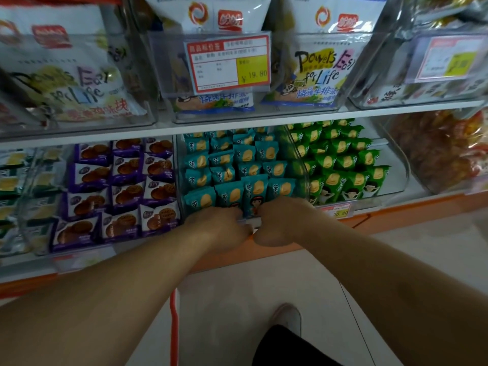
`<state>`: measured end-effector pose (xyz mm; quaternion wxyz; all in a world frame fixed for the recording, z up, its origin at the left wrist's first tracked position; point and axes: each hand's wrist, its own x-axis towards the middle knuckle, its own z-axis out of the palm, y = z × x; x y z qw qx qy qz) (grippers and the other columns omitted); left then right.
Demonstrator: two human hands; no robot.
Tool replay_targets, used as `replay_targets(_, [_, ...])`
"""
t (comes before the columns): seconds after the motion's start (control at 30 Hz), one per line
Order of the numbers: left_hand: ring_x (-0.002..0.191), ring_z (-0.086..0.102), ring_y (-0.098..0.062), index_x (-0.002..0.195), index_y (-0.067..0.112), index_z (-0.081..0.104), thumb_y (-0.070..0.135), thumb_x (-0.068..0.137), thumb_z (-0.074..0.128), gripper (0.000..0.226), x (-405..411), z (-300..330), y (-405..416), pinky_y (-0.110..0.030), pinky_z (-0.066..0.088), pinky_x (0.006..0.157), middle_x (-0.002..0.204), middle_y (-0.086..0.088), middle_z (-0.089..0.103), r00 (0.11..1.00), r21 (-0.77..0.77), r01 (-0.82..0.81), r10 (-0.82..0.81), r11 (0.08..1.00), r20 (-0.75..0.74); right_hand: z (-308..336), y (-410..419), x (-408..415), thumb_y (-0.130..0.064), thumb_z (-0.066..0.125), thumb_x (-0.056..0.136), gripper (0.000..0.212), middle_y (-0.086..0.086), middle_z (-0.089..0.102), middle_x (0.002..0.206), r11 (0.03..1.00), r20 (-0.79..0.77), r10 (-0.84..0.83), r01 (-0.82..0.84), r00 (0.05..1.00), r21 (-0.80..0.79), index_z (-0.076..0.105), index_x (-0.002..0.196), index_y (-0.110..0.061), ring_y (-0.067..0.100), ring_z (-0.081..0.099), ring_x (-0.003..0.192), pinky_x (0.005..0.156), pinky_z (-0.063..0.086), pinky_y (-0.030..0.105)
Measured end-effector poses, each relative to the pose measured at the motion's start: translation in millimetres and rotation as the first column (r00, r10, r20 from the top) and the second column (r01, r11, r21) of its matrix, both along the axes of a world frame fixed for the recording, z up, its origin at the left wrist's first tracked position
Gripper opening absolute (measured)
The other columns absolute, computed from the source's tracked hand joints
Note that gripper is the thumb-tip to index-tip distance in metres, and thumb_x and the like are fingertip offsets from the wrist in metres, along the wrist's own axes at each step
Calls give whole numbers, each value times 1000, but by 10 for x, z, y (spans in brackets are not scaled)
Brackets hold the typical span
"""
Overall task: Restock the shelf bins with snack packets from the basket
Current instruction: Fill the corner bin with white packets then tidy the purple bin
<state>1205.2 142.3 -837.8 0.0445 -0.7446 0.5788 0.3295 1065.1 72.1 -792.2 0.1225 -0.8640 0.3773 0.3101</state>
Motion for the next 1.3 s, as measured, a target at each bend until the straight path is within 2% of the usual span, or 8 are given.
replay_targets(0.13, [104,62,-22,117,29,63,65,95,46,45,1,34,-18,-32,53,85,112,1,64,1000,47,-13,13,999,-3,0,2,-61,-44,56,88,36,-3,60,111,1000,19,18,-19,1000,23,54,119,-26,22,60,106,89,53,38])
replay_targets(0.23, [89,62,-20,91,19,60,64,95,47,47,12,44,-10,-31,46,66,91,0,60,1000,48,1,-2,999,24,34,-1,-95,-36,58,87,21,-2,59,98,998,57,54,-53,997,-29,57,105,-26,23,63,96,81,57,38])
replay_targets(0.37, [96,61,-23,77,27,47,40,99,53,26,-38,190,153,-33,52,78,96,-1,60,999,-94,28,-25,995,32,83,25,-244,-29,58,87,28,1,62,107,994,240,41,-14,970,-109,64,114,-27,26,65,97,78,59,40])
replay_targets(0.47, [100,60,-21,101,26,60,27,96,55,7,-233,393,262,-34,51,77,103,3,57,998,-329,44,-29,943,49,135,86,-494,-11,55,83,34,-1,62,108,989,492,-23,91,870,-115,65,112,-25,26,62,94,75,59,41])
replay_targets(0.6, [110,52,-18,128,24,58,19,95,53,33,-755,650,162,-37,49,84,118,4,55,989,-509,80,-132,857,-68,197,-136,-1095,0,49,74,24,-4,58,82,896,735,-147,403,662,-184,57,84,-20,24,57,74,61,55,44])
replay_targets(0.9, [119,53,-30,137,18,47,22,94,59,45,-1815,476,-816,-36,48,81,133,-7,47,985,-279,150,-167,949,-37,263,-821,-1817,-26,61,75,55,-5,64,131,962,283,-210,250,936,-110,64,128,-39,22,56,128,108,40,34])
replay_targets(1.17, [109,57,-30,126,16,54,42,98,53,38,-1911,202,-1302,-32,46,80,126,-11,55,994,-98,8,-19,995,-108,89,-1194,-1861,-71,18,45,100,-6,60,142,974,167,-223,213,960,77,63,131,-44,25,52,134,109,46,41])
replay_targets(1.3, [125,51,-34,141,22,44,53,97,49,55,-2000,112,-1290,-40,49,98,137,-10,44,1000,-95,-9,8,995,-10,13,-1208,-1894,-68,23,57,82,-6,63,135,988,212,-155,157,965,7,65,122,-40,23,56,127,101,48,38])
